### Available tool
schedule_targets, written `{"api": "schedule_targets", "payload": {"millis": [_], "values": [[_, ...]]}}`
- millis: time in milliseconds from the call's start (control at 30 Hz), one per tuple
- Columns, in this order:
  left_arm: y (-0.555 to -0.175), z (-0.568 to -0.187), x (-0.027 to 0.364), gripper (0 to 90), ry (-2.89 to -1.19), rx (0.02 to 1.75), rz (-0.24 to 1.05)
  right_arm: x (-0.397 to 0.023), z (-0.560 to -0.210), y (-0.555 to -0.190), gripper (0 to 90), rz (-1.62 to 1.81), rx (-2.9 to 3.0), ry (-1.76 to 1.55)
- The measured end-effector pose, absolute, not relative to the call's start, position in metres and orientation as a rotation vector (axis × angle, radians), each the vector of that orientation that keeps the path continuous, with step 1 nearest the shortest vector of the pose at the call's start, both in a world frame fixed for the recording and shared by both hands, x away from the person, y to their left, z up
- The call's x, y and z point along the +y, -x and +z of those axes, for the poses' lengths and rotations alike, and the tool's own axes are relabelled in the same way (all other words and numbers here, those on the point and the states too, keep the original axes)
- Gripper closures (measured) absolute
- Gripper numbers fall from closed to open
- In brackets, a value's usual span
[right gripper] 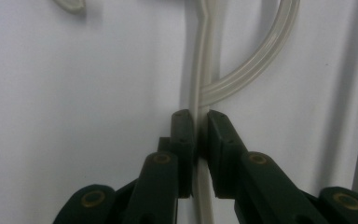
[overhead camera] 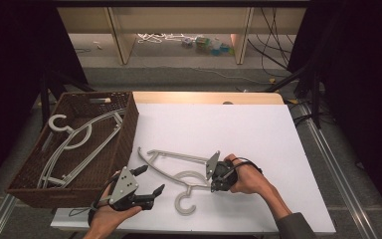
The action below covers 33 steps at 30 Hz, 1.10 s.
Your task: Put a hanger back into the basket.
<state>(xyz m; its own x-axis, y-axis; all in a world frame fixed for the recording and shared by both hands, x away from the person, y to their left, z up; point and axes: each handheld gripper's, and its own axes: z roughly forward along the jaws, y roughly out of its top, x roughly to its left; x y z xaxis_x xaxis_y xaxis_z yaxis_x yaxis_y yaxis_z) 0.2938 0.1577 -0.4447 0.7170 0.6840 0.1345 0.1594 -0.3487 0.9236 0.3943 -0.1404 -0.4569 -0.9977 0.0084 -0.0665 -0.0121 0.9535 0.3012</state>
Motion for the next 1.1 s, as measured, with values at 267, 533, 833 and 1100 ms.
{"api": "schedule_targets", "payload": {"millis": [267,533,833,1100], "values": [[-0.296,-0.45,0.15,26.4,-1.995,0.632,0.643,-0.144,-0.446,-0.392,82.2,0.519,3.031,0.024],[-0.306,-0.455,0.145,27.8,-2.057,0.604,0.672,-0.146,-0.426,-0.384,82.2,0.555,3.004,0.04],[-0.317,-0.464,0.133,32.8,-2.169,0.511,0.722,-0.147,-0.411,-0.379,82.3,0.569,2.97,0.087],[-0.323,-0.467,0.126,34.1,-2.191,0.468,0.733,-0.148,-0.406,-0.378,82.4,0.567,2.96,0.089]]}}
